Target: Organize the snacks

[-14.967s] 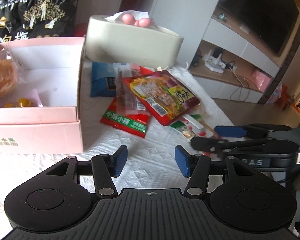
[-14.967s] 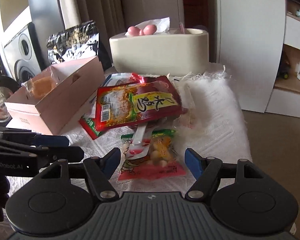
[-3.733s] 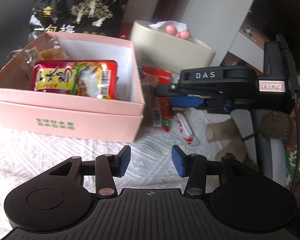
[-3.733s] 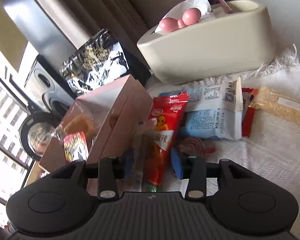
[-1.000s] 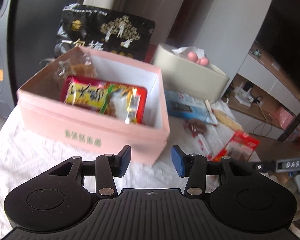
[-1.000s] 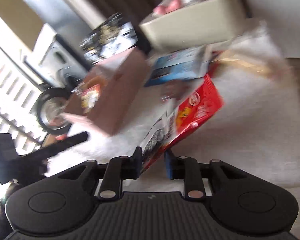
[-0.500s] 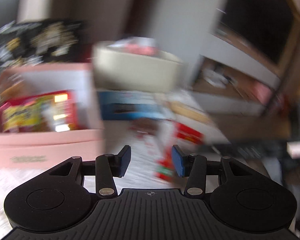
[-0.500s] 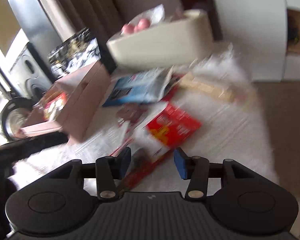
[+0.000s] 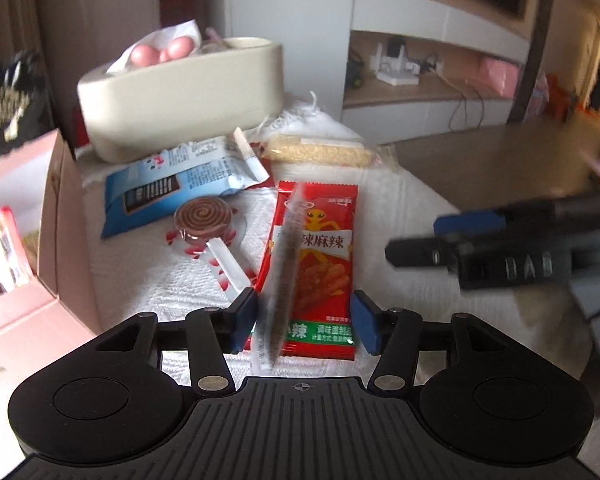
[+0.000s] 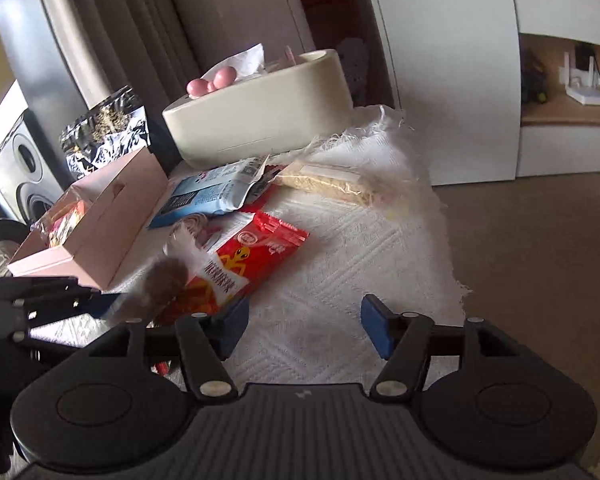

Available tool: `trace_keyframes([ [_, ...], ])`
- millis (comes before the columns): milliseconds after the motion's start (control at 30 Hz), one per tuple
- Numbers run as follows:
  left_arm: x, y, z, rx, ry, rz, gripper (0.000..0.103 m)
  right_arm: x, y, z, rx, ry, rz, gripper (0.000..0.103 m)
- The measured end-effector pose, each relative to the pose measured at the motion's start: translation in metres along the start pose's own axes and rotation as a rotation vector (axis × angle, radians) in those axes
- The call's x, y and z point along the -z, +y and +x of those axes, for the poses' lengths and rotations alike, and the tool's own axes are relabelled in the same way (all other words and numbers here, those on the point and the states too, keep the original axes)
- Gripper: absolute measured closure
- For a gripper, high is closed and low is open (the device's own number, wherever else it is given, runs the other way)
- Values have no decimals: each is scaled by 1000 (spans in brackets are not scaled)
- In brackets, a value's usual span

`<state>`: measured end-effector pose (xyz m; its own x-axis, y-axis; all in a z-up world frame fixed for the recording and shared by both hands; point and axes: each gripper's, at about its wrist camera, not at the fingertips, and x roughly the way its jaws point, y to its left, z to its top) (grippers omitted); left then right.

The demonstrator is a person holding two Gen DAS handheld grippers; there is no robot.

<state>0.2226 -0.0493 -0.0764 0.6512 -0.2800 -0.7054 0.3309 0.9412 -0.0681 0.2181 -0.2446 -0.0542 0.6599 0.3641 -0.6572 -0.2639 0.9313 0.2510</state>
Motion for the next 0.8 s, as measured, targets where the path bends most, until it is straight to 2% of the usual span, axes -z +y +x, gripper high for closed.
trace_keyframes([
  [133,0,14,-3,57,-16,-82,47,1,11,5,21,14,-67,28],
  [200,0,19,-5,85,-31,-98,51,1,13,6,23,23,-92,24],
  [233,0,20,-6,99,-36,-96,58,1,14,7,17,26,-96,21],
  [300,1,20,-5,93,-37,-94,61,1,13,8,-1,29,-97,17],
  [400,3,21,-4,88,-46,-96,60,0,10,8,-36,34,-85,11],
  [567,5,16,-5,77,-38,-63,55,0,7,7,-54,29,-53,10],
  [700,8,11,-6,56,-29,-35,55,0,0,5,-85,18,-2,10],
  [800,13,5,-7,36,-50,13,55,1,-7,3,-111,6,38,10],
])
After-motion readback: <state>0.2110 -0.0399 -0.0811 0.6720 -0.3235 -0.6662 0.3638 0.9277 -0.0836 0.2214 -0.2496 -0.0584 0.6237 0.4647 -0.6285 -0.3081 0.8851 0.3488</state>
